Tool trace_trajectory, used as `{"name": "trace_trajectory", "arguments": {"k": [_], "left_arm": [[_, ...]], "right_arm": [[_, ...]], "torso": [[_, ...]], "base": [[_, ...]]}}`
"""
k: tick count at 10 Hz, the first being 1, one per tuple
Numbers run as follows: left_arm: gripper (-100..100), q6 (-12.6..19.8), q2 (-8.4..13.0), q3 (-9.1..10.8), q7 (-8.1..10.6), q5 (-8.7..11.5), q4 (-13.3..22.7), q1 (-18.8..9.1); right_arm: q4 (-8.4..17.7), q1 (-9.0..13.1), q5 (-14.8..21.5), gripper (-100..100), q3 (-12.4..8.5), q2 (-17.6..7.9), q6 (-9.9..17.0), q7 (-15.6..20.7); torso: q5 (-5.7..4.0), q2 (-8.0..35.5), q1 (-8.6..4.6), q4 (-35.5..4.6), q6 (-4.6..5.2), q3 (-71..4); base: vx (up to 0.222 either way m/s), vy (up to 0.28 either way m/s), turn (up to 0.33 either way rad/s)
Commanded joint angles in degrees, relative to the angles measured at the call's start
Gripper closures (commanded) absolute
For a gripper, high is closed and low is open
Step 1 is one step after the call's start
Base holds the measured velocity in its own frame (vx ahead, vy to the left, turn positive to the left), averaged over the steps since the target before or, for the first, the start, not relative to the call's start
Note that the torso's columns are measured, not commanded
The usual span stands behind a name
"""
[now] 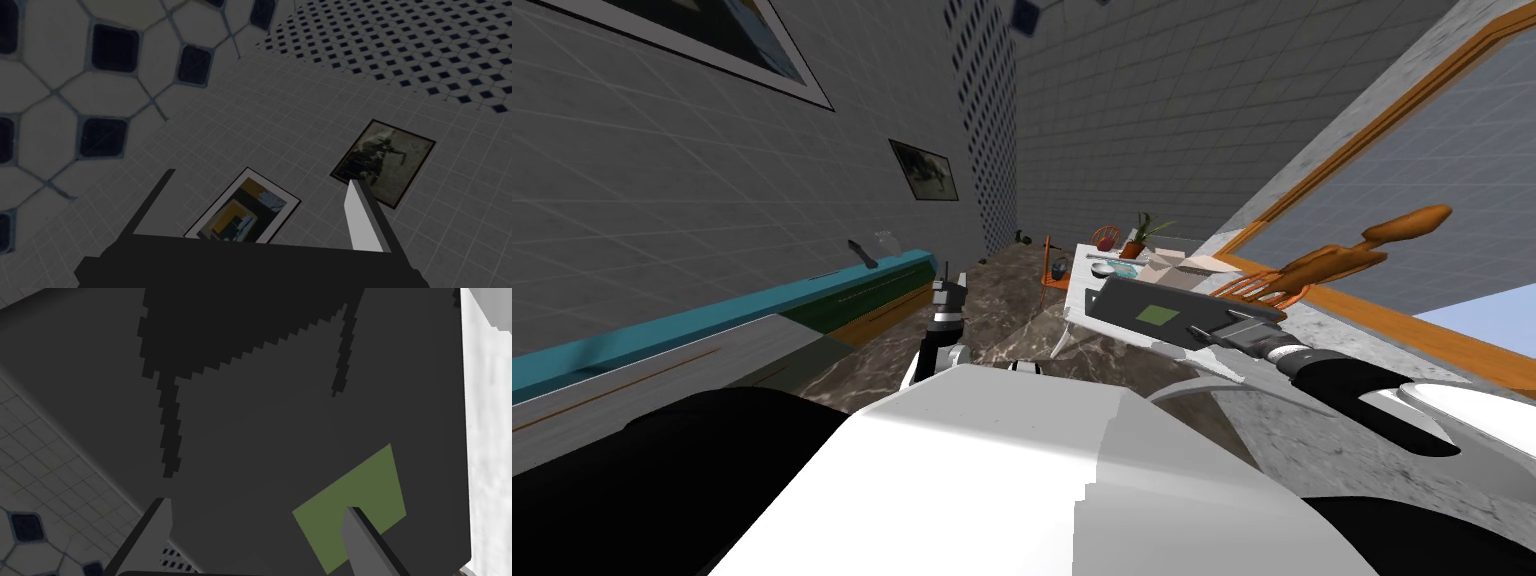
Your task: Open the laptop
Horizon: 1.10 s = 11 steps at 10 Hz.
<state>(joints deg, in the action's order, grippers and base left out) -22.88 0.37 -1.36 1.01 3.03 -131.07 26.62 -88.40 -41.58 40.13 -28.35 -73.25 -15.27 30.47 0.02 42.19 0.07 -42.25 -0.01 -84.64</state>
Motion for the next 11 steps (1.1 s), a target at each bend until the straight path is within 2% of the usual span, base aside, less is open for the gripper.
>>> {"name": "trace_trajectory", "arguments": {"k": [1, 4, 7, 8, 9, 10, 11], "left_arm": [[0, 0.0, 0.0, 0.0, 0.0, 0.0, 0.0, 0.0], [0, 0.0, 0.0, 0.01, 0.0, 0.0, 0.0, 0.0], [0, 0.0, 0.0, 0.02, 0.0, 0.0, 0.0, 0.0], [0, 0.0, 0.0, 0.02, 0.0, 0.0, 0.0, 0.0], [0, 0.0, 0.0, 0.02, 0.0, 0.0, 0.0, 0.0], [0, 0.0, 0.0, 0.03, 0.0, 0.0, 0.0, 0.0], [0, 0.0, 0.0, 0.03, 0.0, 0.0, 0.0, 0.0]], "right_arm": [[2.7, -1.7, 1.6, -100, -2.1, -4.0, 0.6, 1.5], [5.5, -2.3, 3.4, -100, -3.1, -7.8, 1.5, 3.1], [5.2, -2.5, 3.4, -100, -3.1, -7.9, 1.9, 2.9], [5.2, -2.5, 3.4, 100, -3.1, -7.9, 1.9, 2.9], [5.8, -4.3, 3.0, 100, -4.2, -10.8, 0.1, 1.3], [6.5, -6.0, 2.6, 100, -5.3, -12.3, -1.6, -0.3], [6.5, -6.0, 2.6, 100, -5.3, -14.0, -1.7, -0.3]], "torso": [[0.0, 0.1, -0.03, 0.0, 0.01, 0.0], [-0.09, 0.2, -0.26, -0.1, 0.02, 0.1], [-0.09, 0.2, -0.31, 0.0, 0.02, 0.1], [-0.12, 0.2, -0.34, -0.1, 0.02, 0.1], [-0.08, 0.2, -0.23, -0.1, 0.02, 0.1], [-0.03, 0.0, -0.16, 0.0, 0.07, 0.0], [-0.04, -0.2, -0.14, 0.1, 0.02, -0.1]], "base": [[0.063, 0.178, -0.039], [0.049, 0.142, -0.034], [0.02, 0.059, -0.011], [0.002, 0.005, 0.001], [0.062, -0.014, -0.196], [0.151, -0.033, -0.276], [0.13, -0.015, -0.085]]}}
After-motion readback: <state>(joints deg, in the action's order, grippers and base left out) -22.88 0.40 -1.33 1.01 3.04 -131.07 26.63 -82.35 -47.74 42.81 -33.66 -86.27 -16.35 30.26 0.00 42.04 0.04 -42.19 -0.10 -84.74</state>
